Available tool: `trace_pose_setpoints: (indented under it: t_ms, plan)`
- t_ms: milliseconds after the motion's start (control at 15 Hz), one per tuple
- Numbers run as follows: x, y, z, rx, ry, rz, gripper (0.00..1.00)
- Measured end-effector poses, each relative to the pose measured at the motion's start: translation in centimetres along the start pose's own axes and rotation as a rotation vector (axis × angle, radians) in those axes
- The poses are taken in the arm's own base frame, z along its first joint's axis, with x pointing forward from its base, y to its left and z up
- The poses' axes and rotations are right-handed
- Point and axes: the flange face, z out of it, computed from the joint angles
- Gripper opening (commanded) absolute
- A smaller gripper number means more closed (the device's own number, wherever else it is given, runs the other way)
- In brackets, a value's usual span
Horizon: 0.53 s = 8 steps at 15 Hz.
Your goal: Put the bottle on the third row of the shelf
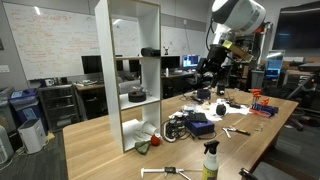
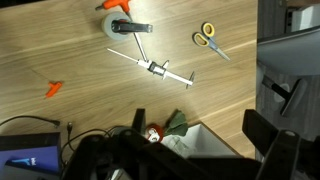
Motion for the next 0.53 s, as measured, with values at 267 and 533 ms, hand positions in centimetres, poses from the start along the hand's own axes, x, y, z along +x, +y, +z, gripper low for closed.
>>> trace_pose_setpoints:
  t_ms: [267,533]
  plan:
    - [0.8,3.6,0.3,0.071,-0.028,0.121,1.0]
    - [1.1,7.5,3.6,0.082,-0.13,0.286,1.0]
